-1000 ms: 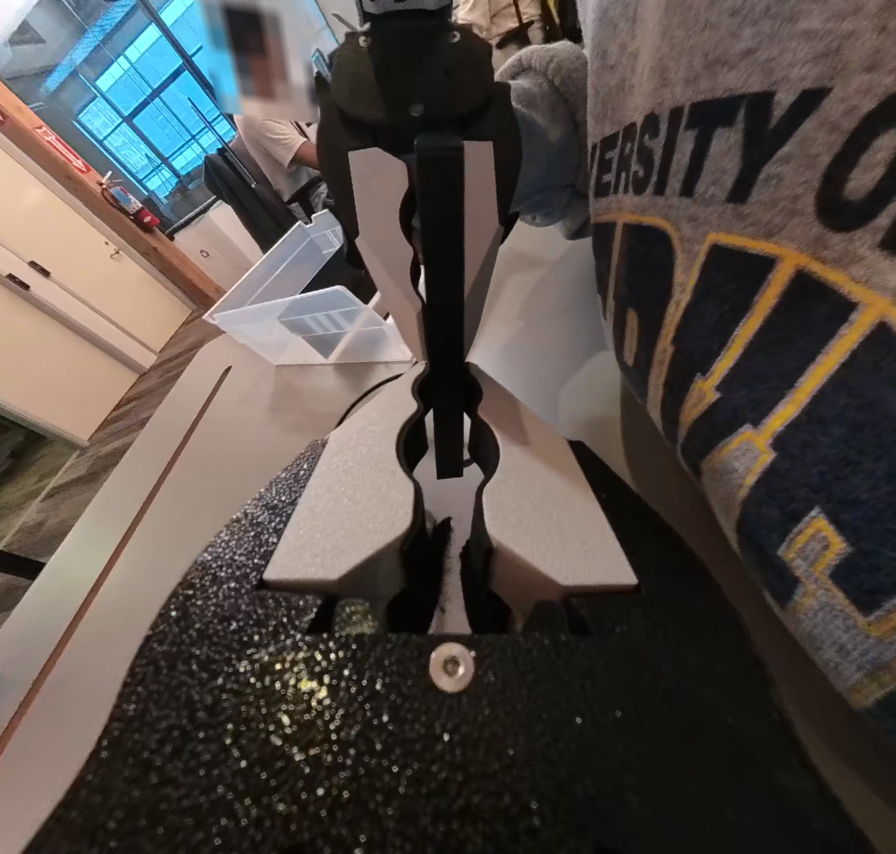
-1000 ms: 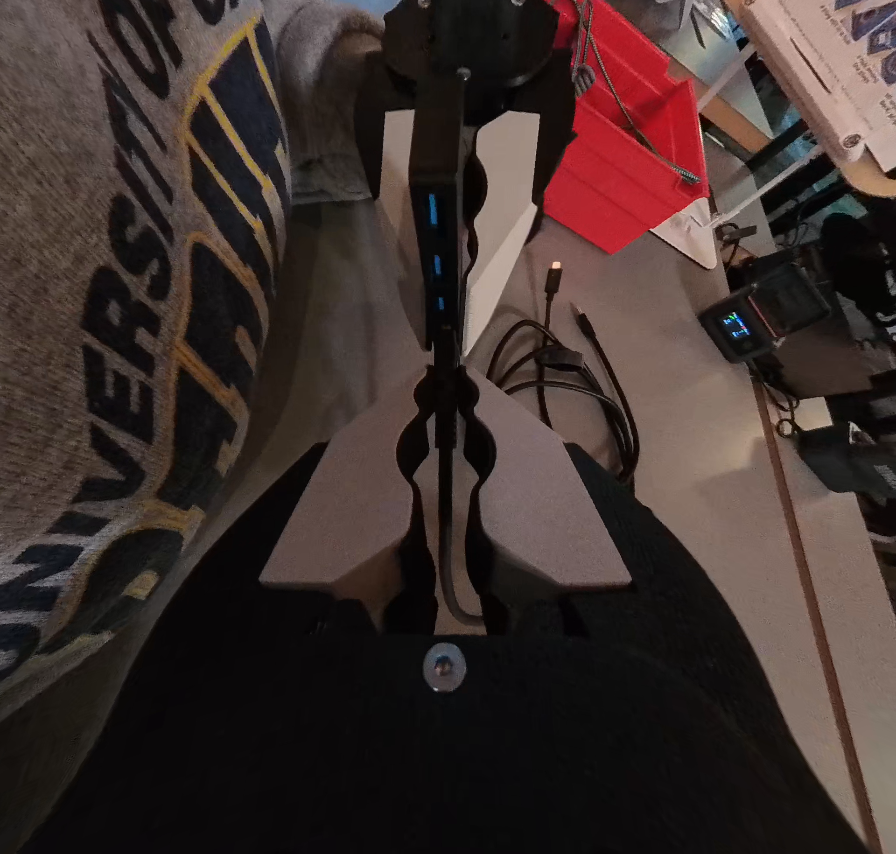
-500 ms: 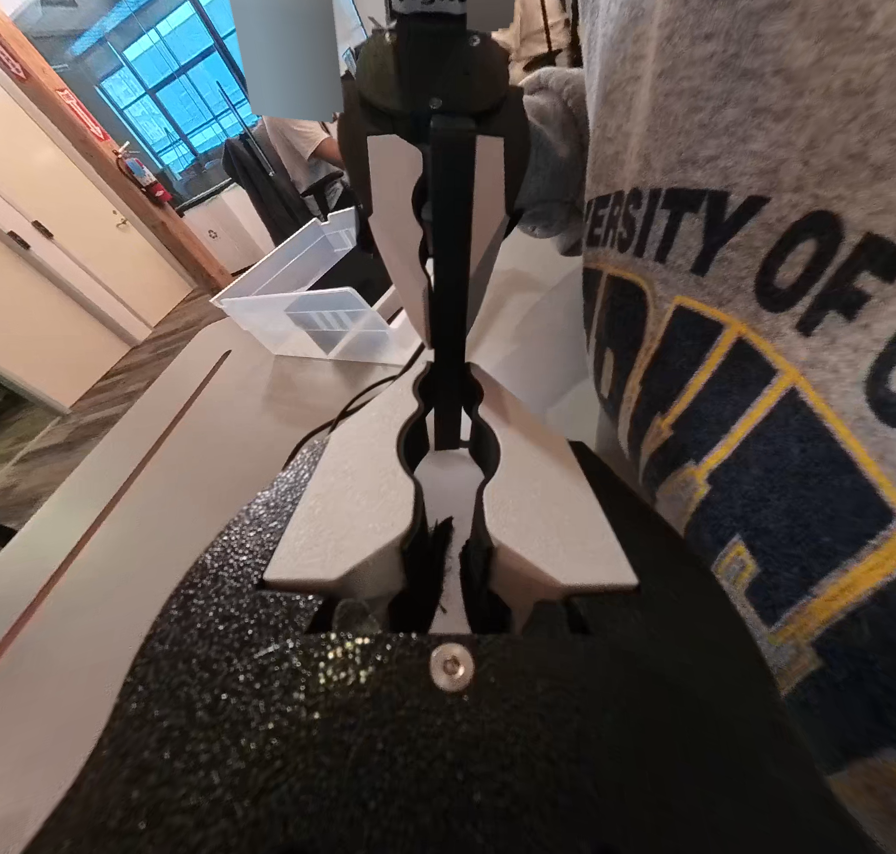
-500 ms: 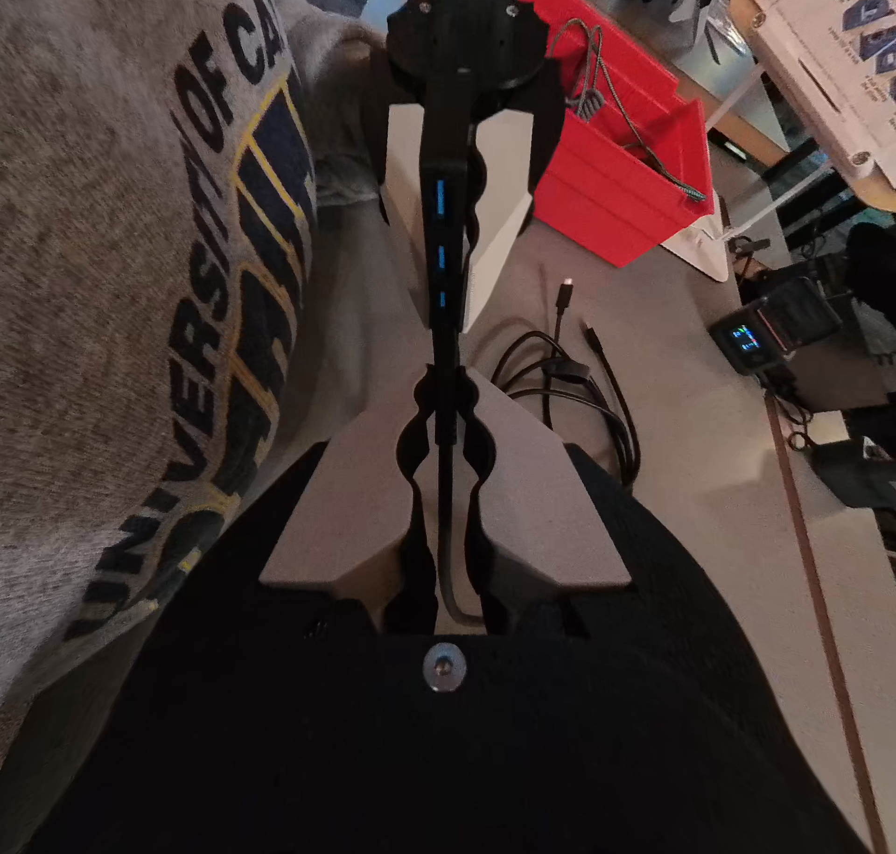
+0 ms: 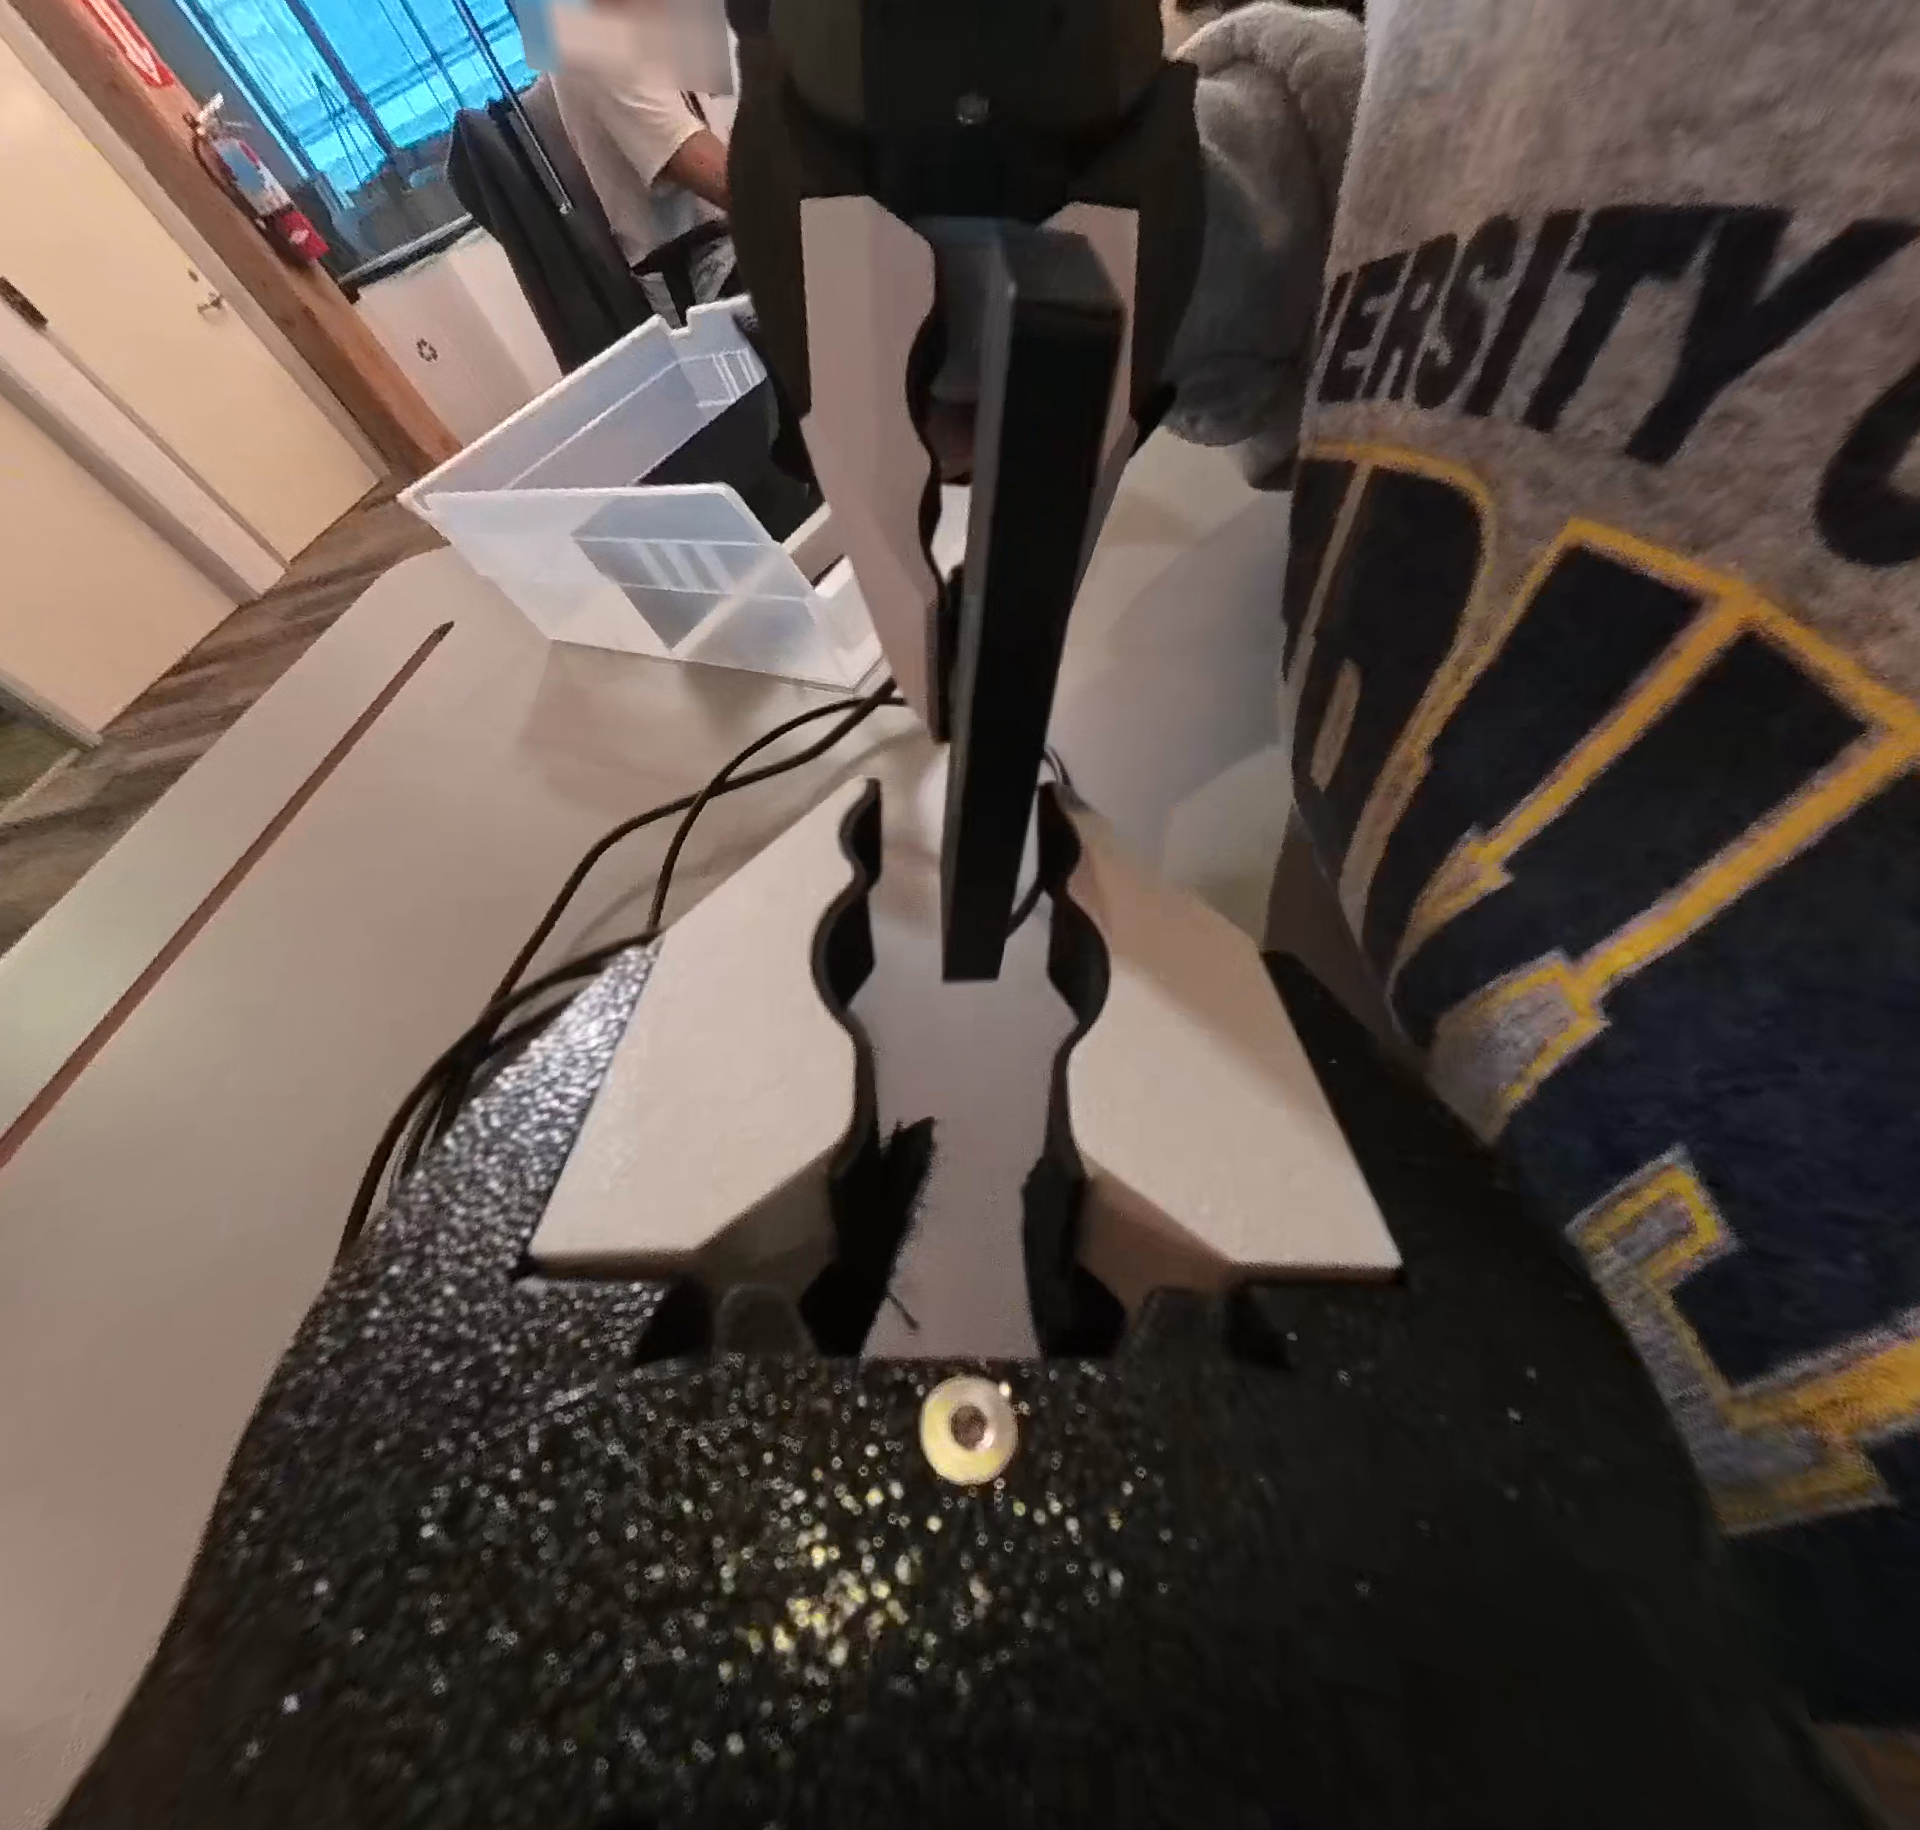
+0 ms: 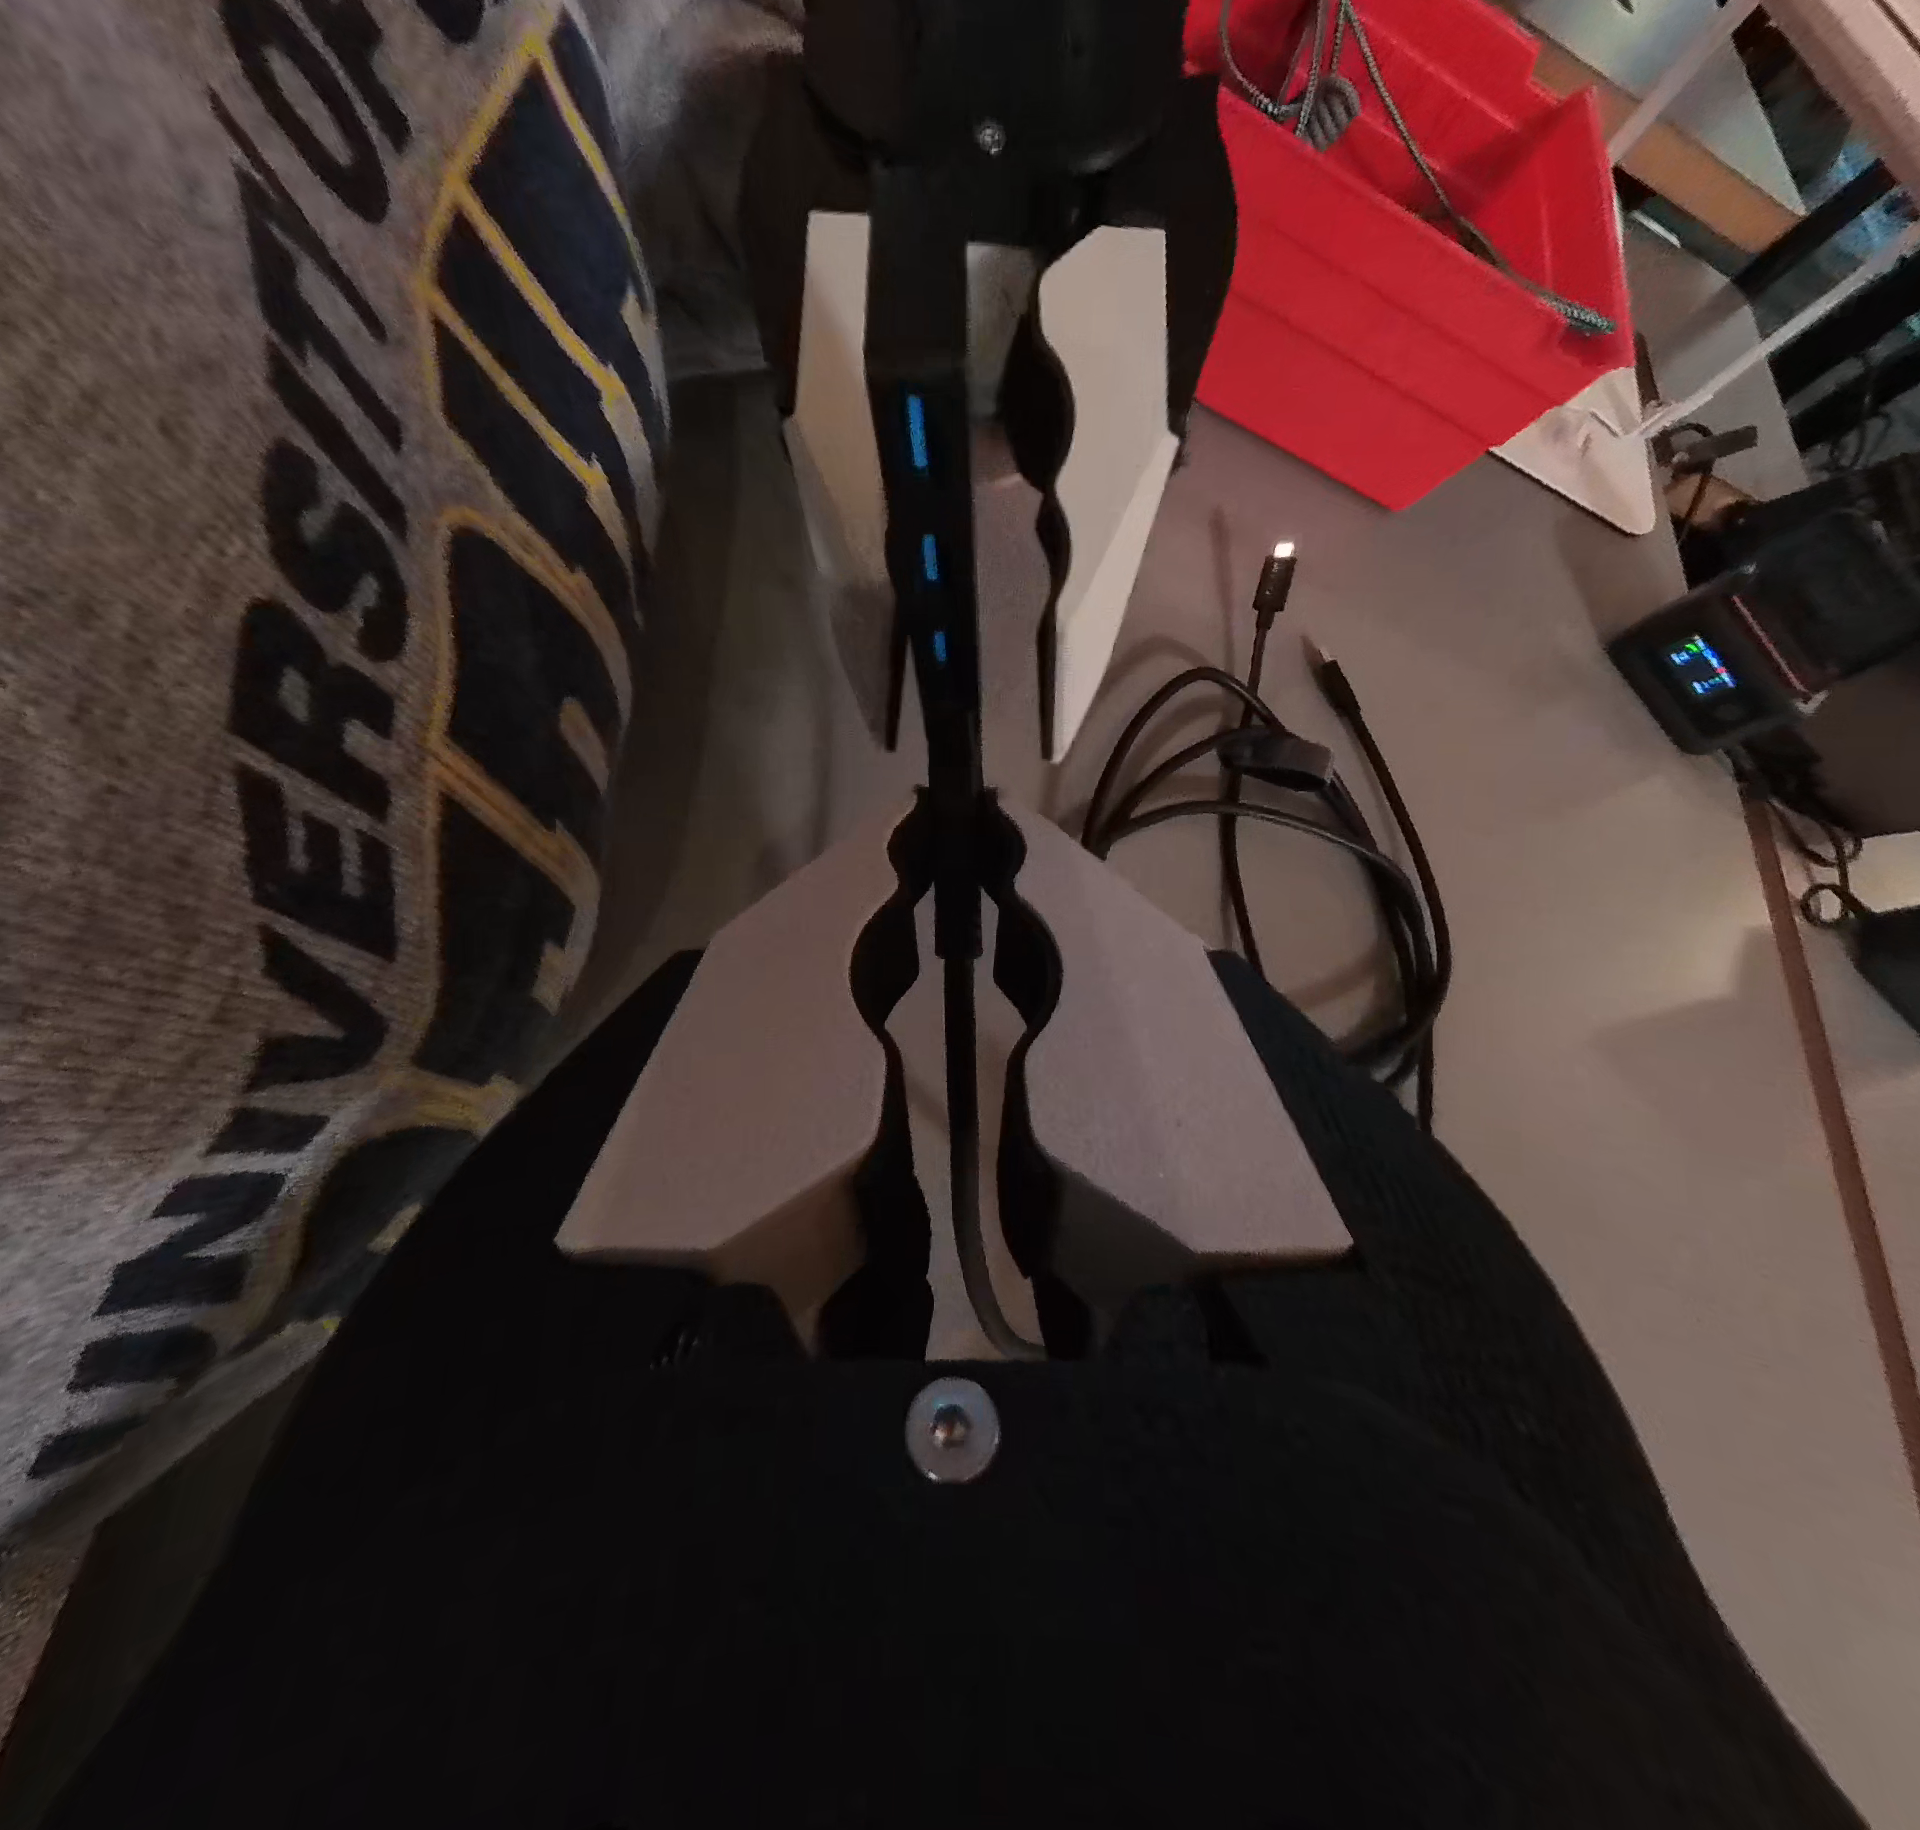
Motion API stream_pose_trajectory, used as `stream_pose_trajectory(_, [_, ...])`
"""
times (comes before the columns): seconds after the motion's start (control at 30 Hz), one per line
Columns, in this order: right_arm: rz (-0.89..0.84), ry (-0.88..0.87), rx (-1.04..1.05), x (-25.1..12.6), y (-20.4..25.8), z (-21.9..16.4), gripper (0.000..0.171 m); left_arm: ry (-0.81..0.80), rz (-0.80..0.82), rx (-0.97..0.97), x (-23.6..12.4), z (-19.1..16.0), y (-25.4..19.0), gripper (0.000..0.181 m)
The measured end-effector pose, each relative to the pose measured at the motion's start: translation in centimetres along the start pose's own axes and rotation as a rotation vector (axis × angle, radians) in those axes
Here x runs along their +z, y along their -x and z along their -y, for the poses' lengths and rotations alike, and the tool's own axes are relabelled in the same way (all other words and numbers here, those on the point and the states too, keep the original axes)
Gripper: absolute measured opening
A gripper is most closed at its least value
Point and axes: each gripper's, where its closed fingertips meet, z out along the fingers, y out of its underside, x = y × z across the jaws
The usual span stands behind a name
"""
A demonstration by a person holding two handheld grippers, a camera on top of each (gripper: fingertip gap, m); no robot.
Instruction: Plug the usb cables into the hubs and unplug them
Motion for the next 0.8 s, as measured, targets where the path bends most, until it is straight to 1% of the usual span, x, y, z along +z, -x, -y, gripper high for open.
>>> stream_pose_trajectory(0.07, [-0.005, 0.005, -0.007, 0.3, 0.0, 0.1, 0.006, -0.051, 0.005, 0.058, 0.0, 1.1, -0.5, 0.012])
stream_pose_trajectory(0.1, [-0.004, 0.006, -0.008, 0.5, 0.1, 0.2, 0.006, -0.055, 0.033, 0.094, 0.0, 1.4, -0.4, 0.009])
stream_pose_trajectory(0.13, [-0.009, 0.002, -0.012, 0.4, 0.0, 0.2, 0.006, -0.042, 0.065, 0.134, 0.1, 1.5, -0.3, 0.009])
stream_pose_trajectory(0.23, [0.021, -0.022, -0.046, -0.3, 0.5, 0.7, 0.007, -0.017, 0.075, 0.173, 0.0, 2.3, -0.8, 0.009])
stream_pose_trajectory(0.37, [0.051, -0.04, -0.06, -0.9, 0.8, 1.6, 0.007, -0.032, 0.054, 0.129, -0.6, 2.9, -1.2, 0.009])
stream_pose_trajectory(0.57, [0.04, -0.061, -0.079, -0.5, 0.6, 1.9, 0.007, -0.026, 0.066, 0.101, -1.1, 2.8, -1.0, 0.009])
stream_pose_trajectory(0.6, [0.026, -0.052, -0.089, -0.5, 0.4, 1.9, 0.006, -0.013, 0.073, 0.103, -1.2, 2.6, -0.8, 0.009])
stream_pose_trajectory(0.63, [-0.067, 0.053, -0.095, -1.3, -1.4, 0.0, 0.006, 0.06, 0.147, 0.119, -2.6, 1.2, 0.6, 0.009])
stream_pose_trajectory(0.67, [-0.206, 0.183, -0.071, -3.6, -4.0, -3.1, 0.006, 0.076, 0.269, 0.063, -5.5, 0.0, 3.0, 0.009])
stream_pose_trajectory(0.7, [-0.254, 0.17, 0.016, -5.8, -5.1, -4.2, 0.006, -0.007, 0.322, -0.085, -8.3, -0.1, 4.5, 0.008])
stream_pose_trajectory(0.73, [-0.246, 0.028, 0.112, -7.0, -5.3, -2.8, 0.006, -0.106, 0.339, -0.19, -10.0, 0.4, 5.1, 0.008])
stream_pose_trajectory(0.77, [-0.229, -0.091, 0.134, -7.3, -5.1, -0.7, 0.006, -0.13, 0.339, -0.196, -9.9, 0.8, 5.0, 0.008])
stream_pose_trajectory(0.8, [-0.235, -0.109, 0.094, -6.6, -4.9, 0.4, 0.006, -0.099, 0.326, -0.152, -8.7, 0.8, 4.4, 0.008])
